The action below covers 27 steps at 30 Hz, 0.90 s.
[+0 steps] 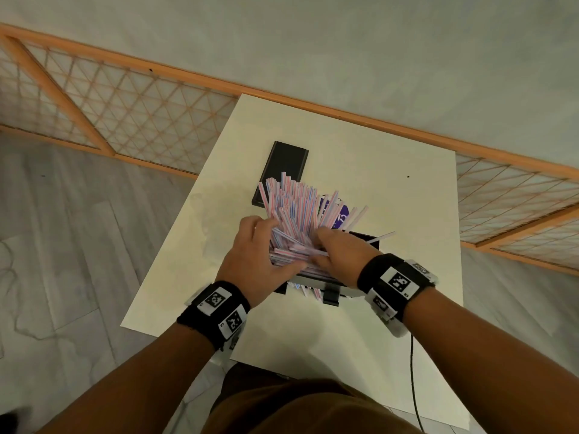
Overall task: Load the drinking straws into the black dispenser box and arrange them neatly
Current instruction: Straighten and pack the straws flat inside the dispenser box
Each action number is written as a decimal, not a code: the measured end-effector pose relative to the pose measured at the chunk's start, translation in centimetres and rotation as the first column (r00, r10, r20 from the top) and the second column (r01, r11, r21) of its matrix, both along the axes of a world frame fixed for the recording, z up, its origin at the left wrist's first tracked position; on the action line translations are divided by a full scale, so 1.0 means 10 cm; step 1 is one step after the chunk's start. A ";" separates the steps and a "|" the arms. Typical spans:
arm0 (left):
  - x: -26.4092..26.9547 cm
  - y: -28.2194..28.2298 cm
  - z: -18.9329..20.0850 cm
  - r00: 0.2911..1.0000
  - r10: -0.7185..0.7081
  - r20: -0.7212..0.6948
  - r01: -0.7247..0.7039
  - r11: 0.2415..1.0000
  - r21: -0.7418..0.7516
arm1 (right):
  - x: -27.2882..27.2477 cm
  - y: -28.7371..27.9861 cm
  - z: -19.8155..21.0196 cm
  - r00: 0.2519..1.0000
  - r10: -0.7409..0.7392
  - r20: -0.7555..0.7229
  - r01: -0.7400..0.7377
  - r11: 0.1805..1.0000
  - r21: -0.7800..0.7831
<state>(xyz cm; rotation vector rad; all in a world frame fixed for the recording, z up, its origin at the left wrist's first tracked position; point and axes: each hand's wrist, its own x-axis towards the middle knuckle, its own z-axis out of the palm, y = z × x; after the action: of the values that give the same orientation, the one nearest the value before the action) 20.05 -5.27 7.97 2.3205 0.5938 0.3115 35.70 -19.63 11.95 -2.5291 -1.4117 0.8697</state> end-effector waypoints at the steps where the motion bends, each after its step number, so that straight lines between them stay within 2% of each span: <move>1: 0.01 -0.01 -0.01 1.000 -0.004 -0.007 0.004 1.000 -0.001 | 0.03 -0.05 -0.01 0.999 -0.032 0.011 0.032 0.999 0.003; 4: 0.03 -0.01 -0.03 1.000 0.005 -0.027 -0.006 1.000 -0.015 | 0.12 -0.18 -0.01 0.990 -0.088 0.107 0.095 0.994 -0.058; 7: 0.03 0.01 -0.08 0.999 -0.001 -0.047 0.000 1.000 -0.006 | 0.18 -0.25 -0.13 0.983 -0.055 0.173 0.100 0.959 -0.264; 10: 0.02 0.02 -0.12 0.998 -0.020 -0.057 0.021 1.000 0.016 | 0.19 -0.23 -0.29 0.991 -0.118 0.069 0.134 0.938 -0.319; 13: 0.01 0.03 -0.15 0.997 -0.033 -0.069 0.037 0.998 0.048 | 0.18 -0.14 -0.33 0.982 -0.158 -0.105 0.125 0.954 -0.274; 15: 0.00 0.04 -0.16 0.996 -0.043 -0.072 0.046 0.998 0.045 | 0.17 -0.09 -0.36 0.973 -0.160 -0.167 0.119 0.966 -0.230; 19: -0.01 0.05 -0.16 0.997 -0.060 -0.057 0.062 0.998 0.030 | 0.18 -0.01 -0.42 0.959 -0.160 -0.236 0.094 0.958 -0.269; 22: -0.01 0.05 -0.15 0.997 -0.059 -0.053 0.060 0.998 0.024 | 0.18 0.03 -0.42 0.960 -0.153 -0.233 0.069 0.940 -0.334; 27: -0.01 0.05 -0.14 0.996 -0.067 -0.051 0.069 0.997 0.037 | 0.23 0.07 -0.45 0.947 -0.155 -0.282 0.049 0.936 -0.347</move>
<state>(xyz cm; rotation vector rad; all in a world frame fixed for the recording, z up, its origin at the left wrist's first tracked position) 19.97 -4.76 6.61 2.3854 0.5363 0.2361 37.96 -18.94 7.45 -2.5145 -1.1016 1.5196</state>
